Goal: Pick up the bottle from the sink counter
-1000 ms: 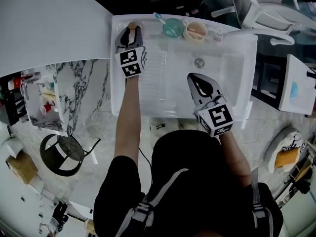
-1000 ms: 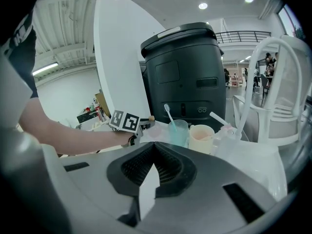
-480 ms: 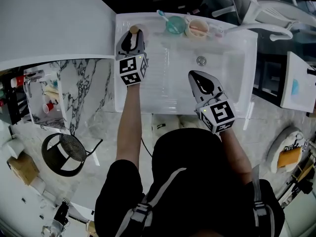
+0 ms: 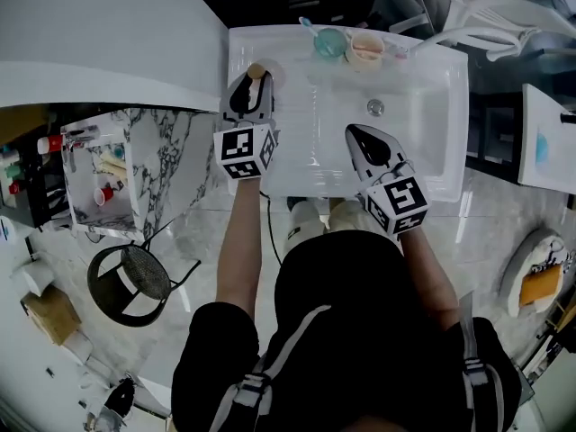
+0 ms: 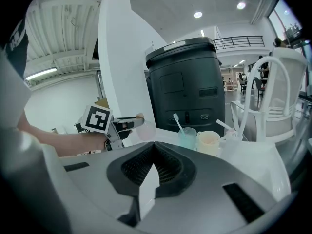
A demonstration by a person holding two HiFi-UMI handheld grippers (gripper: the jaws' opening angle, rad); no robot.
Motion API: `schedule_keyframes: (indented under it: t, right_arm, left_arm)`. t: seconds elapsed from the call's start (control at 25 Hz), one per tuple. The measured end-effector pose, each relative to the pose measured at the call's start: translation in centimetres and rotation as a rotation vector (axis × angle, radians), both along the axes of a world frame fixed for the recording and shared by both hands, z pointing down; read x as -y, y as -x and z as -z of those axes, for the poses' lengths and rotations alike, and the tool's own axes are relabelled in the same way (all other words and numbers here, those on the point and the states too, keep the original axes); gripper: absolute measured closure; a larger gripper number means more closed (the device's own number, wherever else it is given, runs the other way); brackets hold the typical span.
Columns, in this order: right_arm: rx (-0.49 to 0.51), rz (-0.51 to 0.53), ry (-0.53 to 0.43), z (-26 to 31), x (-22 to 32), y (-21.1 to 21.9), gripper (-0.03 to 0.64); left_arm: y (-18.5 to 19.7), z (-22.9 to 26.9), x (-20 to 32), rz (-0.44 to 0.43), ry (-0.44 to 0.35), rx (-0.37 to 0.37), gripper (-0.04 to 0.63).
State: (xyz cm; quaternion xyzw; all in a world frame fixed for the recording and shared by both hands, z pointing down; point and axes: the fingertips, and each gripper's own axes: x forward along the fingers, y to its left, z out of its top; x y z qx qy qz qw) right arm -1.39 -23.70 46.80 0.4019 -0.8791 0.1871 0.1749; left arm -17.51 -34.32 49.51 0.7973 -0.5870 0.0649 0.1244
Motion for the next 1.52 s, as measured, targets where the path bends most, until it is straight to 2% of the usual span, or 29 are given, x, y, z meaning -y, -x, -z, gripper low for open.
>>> schedule_keyframes:
  t: [0.88,1.52]
  right_arm:
    - [0.035,-0.129,-0.040,2.5,-11.1,2.2,0.620]
    - [0.035,-0.199,-0.064,2.7,-19.0,1.9,0.618]
  left_arm:
    - [-0.4,6.8,-15.3,-0.178,-0.033,-0.033,0.471]
    - [-2.2,8.3,-24.6,-0.317,-0.053,-0.061,0.471]
